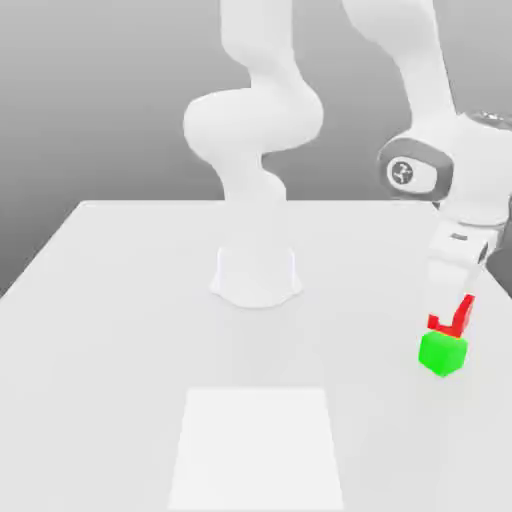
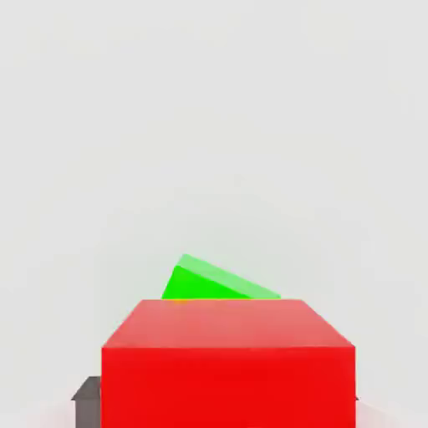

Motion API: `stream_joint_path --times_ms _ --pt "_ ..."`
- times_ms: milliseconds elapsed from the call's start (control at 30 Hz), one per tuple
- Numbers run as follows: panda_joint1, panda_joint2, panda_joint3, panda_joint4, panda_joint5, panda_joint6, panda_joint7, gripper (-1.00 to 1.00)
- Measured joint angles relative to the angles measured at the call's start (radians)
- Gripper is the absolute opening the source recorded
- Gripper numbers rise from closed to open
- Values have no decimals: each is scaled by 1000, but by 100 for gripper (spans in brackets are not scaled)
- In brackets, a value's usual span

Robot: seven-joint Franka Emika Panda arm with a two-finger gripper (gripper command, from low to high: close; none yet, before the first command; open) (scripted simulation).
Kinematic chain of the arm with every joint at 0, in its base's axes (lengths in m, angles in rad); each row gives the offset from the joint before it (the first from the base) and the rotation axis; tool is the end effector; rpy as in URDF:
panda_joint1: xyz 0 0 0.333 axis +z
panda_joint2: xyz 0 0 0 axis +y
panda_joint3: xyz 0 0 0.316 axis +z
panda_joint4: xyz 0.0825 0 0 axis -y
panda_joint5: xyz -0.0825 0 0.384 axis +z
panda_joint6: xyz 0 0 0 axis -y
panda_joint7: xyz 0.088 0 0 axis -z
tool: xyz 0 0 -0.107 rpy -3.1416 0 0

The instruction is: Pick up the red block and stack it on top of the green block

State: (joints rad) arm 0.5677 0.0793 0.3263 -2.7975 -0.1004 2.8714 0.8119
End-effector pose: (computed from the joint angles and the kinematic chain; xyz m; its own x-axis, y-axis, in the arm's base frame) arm 0.2279 0.2981 0.1867 0.9842 0.1770 0.0009 0.1770 -0.9842 0.0010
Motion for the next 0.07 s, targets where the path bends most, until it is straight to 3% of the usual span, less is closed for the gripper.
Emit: stream_joint_path --times_ms 67 --pt "0 0 0 0 0 0 0 100"
